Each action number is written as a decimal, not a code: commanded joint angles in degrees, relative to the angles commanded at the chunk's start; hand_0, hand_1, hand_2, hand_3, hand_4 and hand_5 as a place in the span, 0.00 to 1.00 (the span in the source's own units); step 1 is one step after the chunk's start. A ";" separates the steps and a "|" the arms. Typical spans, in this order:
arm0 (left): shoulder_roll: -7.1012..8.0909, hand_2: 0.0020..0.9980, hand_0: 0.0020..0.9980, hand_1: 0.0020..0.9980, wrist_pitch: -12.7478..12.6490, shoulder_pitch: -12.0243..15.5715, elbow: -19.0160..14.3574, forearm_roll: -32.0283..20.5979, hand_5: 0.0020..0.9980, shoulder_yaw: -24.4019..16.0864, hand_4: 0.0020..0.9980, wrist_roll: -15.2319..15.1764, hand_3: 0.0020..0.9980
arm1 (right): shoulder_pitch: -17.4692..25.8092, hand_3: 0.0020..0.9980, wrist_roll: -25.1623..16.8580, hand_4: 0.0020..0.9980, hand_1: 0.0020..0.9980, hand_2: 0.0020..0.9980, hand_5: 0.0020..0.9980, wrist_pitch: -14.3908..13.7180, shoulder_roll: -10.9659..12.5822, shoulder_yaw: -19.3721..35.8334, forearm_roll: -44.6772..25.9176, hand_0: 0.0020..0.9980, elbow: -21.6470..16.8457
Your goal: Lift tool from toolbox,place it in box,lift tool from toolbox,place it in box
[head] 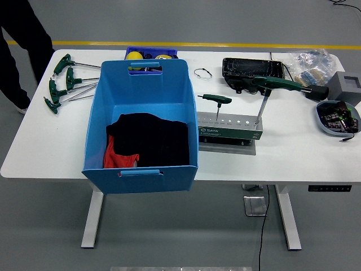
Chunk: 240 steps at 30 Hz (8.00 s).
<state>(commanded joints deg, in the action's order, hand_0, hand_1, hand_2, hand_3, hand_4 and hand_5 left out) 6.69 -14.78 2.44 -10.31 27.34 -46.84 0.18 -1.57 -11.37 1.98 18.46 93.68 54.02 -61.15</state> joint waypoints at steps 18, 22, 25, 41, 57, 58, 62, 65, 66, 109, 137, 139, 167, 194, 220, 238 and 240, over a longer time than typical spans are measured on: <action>0.22 0.83 0.75 0.81 0.18 -0.19 0.00 0.57 0.71 -0.22 0.76 0.20 0.79 | -0.19 0.92 0.20 1.00 0.92 0.90 1.00 0.26 0.25 -0.92 -0.08 1.00 -1.22; 0.25 0.83 0.75 0.81 0.18 -0.20 0.00 0.50 0.71 -0.10 0.76 0.09 0.79 | -0.27 0.92 0.16 1.00 0.92 0.90 1.00 0.22 0.41 -0.88 -0.06 1.00 -1.69; 0.30 0.82 0.74 0.81 0.24 -0.23 0.00 0.58 0.71 -0.16 0.76 0.09 0.79 | -0.29 0.92 0.14 1.00 0.91 0.90 1.00 0.20 0.46 -0.80 -0.03 1.00 -1.92; 0.39 0.82 0.74 0.81 0.48 -0.39 0.00 0.68 0.71 -0.13 0.76 0.15 0.79 | -0.19 0.92 0.18 1.00 0.92 0.91 1.00 0.08 0.51 -0.37 0.28 1.00 -2.36; 0.58 0.82 0.74 0.80 0.50 -0.69 0.00 1.64 0.71 -0.88 0.76 0.15 0.79 | -0.34 0.92 -0.31 1.00 0.92 0.91 1.00 -0.77 1.75 0.29 3.08 1.00 -4.83; 0.59 0.82 0.74 0.80 0.51 -0.71 0.00 1.64 0.71 -0.86 0.76 0.15 0.79 | -0.34 0.92 -0.50 1.00 0.92 0.91 1.00 -1.01 1.92 0.29 3.67 1.00 -5.13; 0.60 0.82 0.74 0.80 0.54 -0.75 0.00 1.58 0.71 -0.80 0.76 0.11 0.79 | -0.63 0.92 -1.72 1.00 0.92 0.91 1.00 -2.59 2.98 0.15 8.50 1.00 -6.91; 0.61 0.82 0.74 0.80 0.59 -0.79 0.00 1.54 0.71 -0.71 0.76 0.08 0.79 | -1.59 0.92 -2.59 1.00 0.92 0.91 0.95 -4.11 4.50 -0.29 15.03 1.00 -8.37; 0.62 0.82 0.74 0.80 0.62 -0.81 0.00 1.55 0.71 -0.70 0.76 0.09 0.79 | -1.88 0.92 -2.63 1.00 0.92 0.91 0.95 -4.53 4.84 -0.45 16.98 1.00 -8.63; 1.30 0.81 0.74 0.79 -0.35 -4.17 0.00 5.70 0.72 -1.11 0.76 0.37 0.78 | -45.90 0.76 -1.03 1.00 0.61 0.57 0.58 -0.88 6.83 -48.60 58.25 0.69 7.84; 1.62 0.79 0.74 0.75 -1.19 -4.47 0.00 7.90 0.70 -2.45 0.76 0.39 0.76 | -49.41 0.36 2.71 1.00 0.29 0.28 0.58 4.00 3.86 -52.27 58.16 0.28 15.27; 1.62 0.79 0.74 0.75 -1.15 -4.46 0.00 7.83 0.70 -2.33 0.75 0.40 0.76 | -49.43 0.31 3.15 1.00 0.22 0.24 0.59 4.42 3.87 -52.12 57.82 0.22 15.03; 2.08 0.77 0.74 0.74 -0.96 -4.92 0.00 8.88 0.70 -2.19 0.75 0.88 0.76 | -50.66 0.09 9.02 1.00 0.00 0.04 0.71 3.13 2.59 -53.65 55.57 0.00 15.87; 2.04 0.77 0.74 0.72 -0.71 -4.77 0.00 10.62 0.70 -2.99 0.75 1.48 0.76 | -48.38 0.00 8.58 1.00 0.00 1.00 0.83 -10.36 3.23 -53.28 51.47 0.00 14.08; 1.99 0.77 0.74 0.72 -0.21 -4.41 0.00 10.39 0.70 -2.58 0.76 1.75 0.76 | -48.23 0.00 9.38 1.00 0.00 0.00 0.85 -9.78 5.24 -50.85 51.08 0.00 10.17; 1.92 0.77 0.74 0.72 -0.15 -3.94 0.00 10.52 0.70 -2.88 0.76 1.78 0.76 | -48.26 0.00 9.59 1.00 0.00 1.00 0.84 -9.77 4.98 -50.75 50.92 0.00 10.02; 1.91 0.77 0.74 0.72 -0.09 -3.99 0.00 10.42 0.70 -2.82 0.76 1.80 0.76 | -48.32 0.00 9.61 1.00 0.00 1.00 0.85 -9.79 5.04 -50.73 50.91 0.00 10.05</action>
<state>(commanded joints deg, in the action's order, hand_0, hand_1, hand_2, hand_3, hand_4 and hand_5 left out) 8.60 -14.87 -1.55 -10.31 37.76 -49.66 1.98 -49.89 -1.77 -7.81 23.49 42.95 104.93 -51.10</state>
